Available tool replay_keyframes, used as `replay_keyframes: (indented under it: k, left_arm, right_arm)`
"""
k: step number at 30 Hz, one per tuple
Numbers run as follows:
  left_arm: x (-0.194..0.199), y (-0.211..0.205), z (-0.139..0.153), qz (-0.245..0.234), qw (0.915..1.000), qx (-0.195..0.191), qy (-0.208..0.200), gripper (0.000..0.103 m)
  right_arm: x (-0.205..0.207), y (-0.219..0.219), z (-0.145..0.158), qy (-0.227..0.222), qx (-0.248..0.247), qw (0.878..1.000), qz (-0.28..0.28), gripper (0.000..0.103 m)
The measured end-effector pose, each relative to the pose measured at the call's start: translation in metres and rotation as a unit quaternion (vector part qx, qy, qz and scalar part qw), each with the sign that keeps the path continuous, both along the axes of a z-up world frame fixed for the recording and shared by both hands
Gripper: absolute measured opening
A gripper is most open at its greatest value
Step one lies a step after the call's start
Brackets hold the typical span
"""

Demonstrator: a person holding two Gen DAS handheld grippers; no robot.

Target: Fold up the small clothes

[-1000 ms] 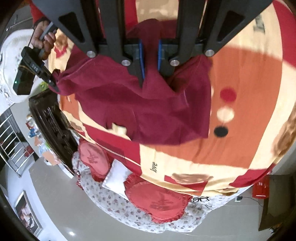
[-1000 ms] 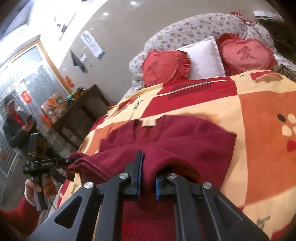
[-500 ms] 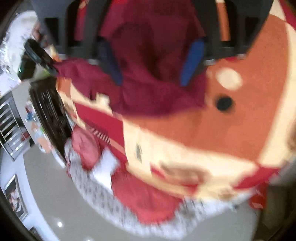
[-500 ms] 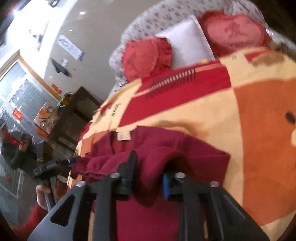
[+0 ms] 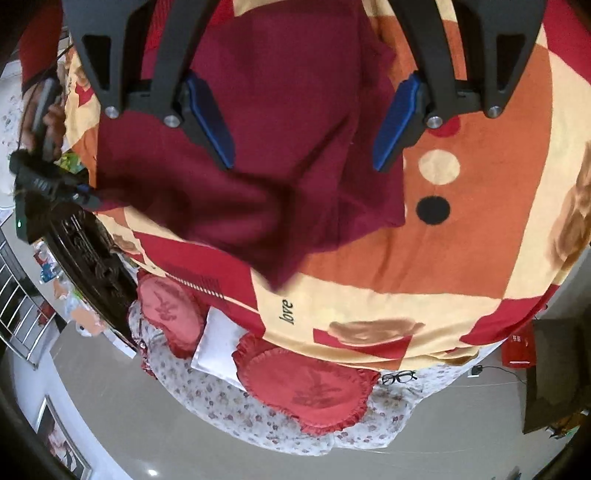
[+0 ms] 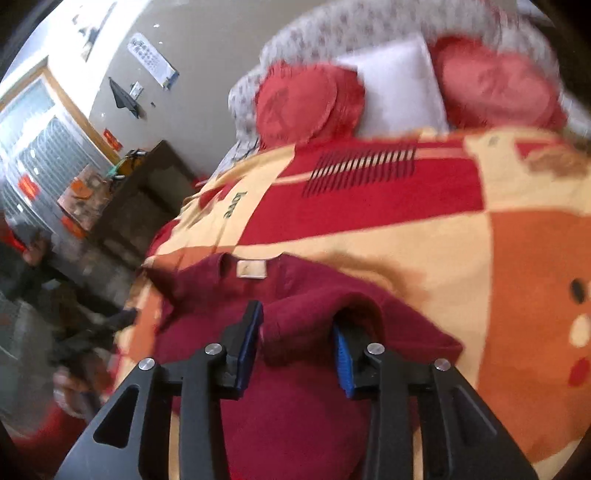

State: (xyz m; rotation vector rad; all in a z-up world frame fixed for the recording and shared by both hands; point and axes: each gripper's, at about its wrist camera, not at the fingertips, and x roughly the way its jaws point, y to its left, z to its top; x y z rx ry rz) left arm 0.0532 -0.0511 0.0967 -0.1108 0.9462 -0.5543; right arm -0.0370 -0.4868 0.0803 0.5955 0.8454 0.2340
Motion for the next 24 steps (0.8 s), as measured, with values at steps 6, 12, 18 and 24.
replay_keyframes:
  k: [6, 12, 18, 24]
  left_arm:
    - [0.012, 0.0, -0.001, 0.002, 1.0, 0.007, -0.005, 0.08]
    - [0.047, -0.019, -0.012, 0.028, 0.9995, 0.013, -0.002, 0.08]
    - [0.088, -0.046, -0.036, 0.07, 0.9933, 0.092, 0.001, 0.052]
    - [0.089, -0.041, -0.041, 0.065, 0.9926, 0.102, -0.006, 0.054]
  right_arm:
    - [-0.043, -0.043, 0.008, -0.041, 0.027, 0.997, -0.06, 0.069]
    - [-0.034, 0.019, 0.002, -0.064, -0.078, 0.995, -0.007, 0.062]
    - [0.035, -0.001, -0.047, 0.01, -0.081, 0.992, -0.093, 0.04]
    - [0.023, 0.006, -0.037, 0.002, -0.115, 0.989, -0.095, 0.039]
